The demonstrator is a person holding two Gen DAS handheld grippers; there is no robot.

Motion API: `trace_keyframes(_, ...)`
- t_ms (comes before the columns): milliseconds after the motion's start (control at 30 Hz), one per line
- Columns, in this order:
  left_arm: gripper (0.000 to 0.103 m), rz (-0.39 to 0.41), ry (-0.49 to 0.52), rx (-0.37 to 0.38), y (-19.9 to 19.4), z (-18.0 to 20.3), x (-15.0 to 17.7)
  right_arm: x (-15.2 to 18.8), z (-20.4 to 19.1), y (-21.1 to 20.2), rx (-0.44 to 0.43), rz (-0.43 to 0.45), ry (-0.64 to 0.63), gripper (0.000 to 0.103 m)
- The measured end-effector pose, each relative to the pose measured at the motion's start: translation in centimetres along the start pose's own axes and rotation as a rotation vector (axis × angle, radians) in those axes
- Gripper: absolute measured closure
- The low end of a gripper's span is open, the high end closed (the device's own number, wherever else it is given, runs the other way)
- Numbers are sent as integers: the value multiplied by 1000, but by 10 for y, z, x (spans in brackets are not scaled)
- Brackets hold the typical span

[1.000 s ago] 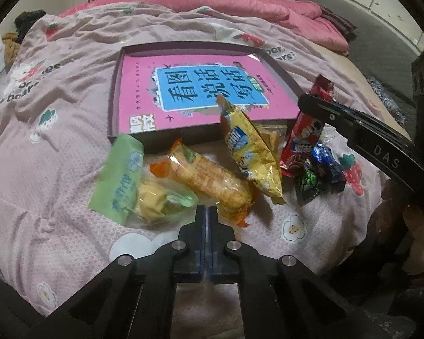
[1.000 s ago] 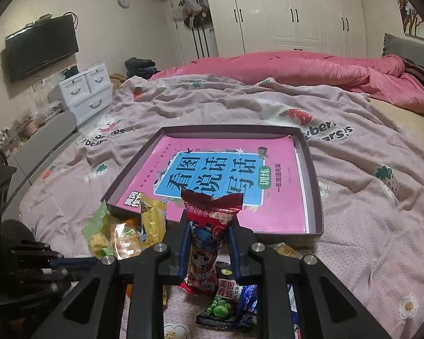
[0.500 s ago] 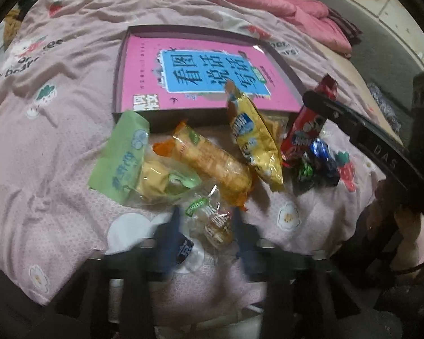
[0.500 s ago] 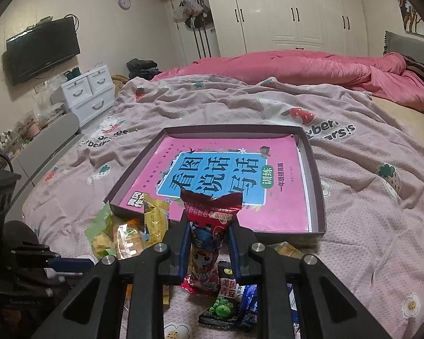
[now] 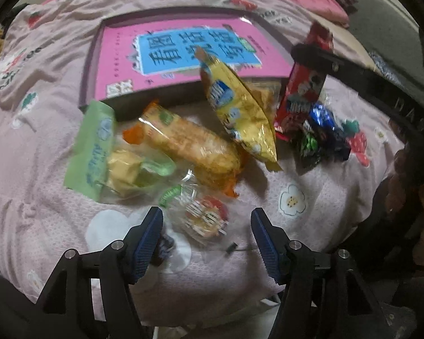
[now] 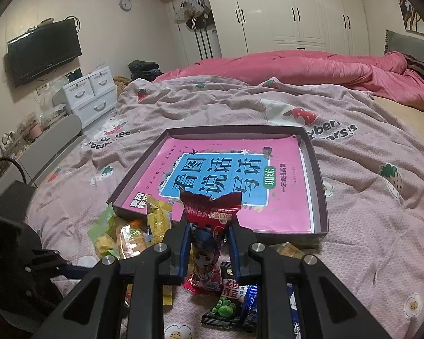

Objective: Organize snacks
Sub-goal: 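Lift the red sausage stick with the right tool while the left tool lifts the clear packet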

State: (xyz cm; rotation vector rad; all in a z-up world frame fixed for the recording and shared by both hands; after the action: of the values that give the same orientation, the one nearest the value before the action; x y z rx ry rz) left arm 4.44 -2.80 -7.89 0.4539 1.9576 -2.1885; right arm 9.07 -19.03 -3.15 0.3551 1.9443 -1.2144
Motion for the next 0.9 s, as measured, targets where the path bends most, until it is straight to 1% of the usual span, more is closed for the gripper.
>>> trace_keyframes(100, 33, -5, 6, -20, 4, 5, 1, 0, 0, 0, -3, -1, 5, 80)
trace_keyframes(233, 32, -8, -4, -26, 8, 7, -1, 1, 0, 0, -4, -3, 8, 80)
trace_keyframes(300, 32, -12, 4, -50, 11, 11, -1, 1, 0, 1, 0, -5, 10, 80)
trace_keyframes(367, 34, -11, 24, -84, 15, 15, -1, 2, 0, 2, -2, -7, 16, 80)
trace_keyframes(433, 43, -8, 45, -127, 20, 19, 0, 2, 1, 2, -1, -7, 21, 80)
trace_keyframes(500, 47, -5, 53, -145, 21, 20, 0, 1, 2, 2, -1, -5, 26, 80)
trace_keyframes(533, 48, -2, 51, -144, 20, 18, 0, 1, 2, 1, 1, -1, 26, 80)
trace_keyframes(600, 57, 9, 37, -138, 16, 15, -1, 1, 3, -1, 1, 6, 28, 80)
trace_keyframes(633, 58, 12, 31, -132, 14, 12, -1, 0, 4, -1, 0, 8, 29, 80)
trace_keyframes(733, 59, 29, 19, -110, 1, 6, -1, -1, 3, -4, -1, 17, 27, 80)
trace_keyframes(833, 59, 66, 18, -96, -15, 4, -3, -2, 3, -7, -5, 30, 25, 80)
trace_keyframes(900, 59, 95, 3, -70, -27, 3, -6, -4, 3, -9, -8, 43, 25, 80)
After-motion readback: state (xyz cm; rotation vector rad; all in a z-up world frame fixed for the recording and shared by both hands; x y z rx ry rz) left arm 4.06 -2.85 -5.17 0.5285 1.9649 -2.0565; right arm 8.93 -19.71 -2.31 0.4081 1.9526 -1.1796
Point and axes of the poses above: each gripper's, at about its wrist camera, not at the fingertips, and y roughly the way its jaws point, z to its right, x to its underside, the point moved 1 cm from there along y, roughly the way its jaws point, and after that the axes turned 3 degrees about -x, right-handed, at the moved point
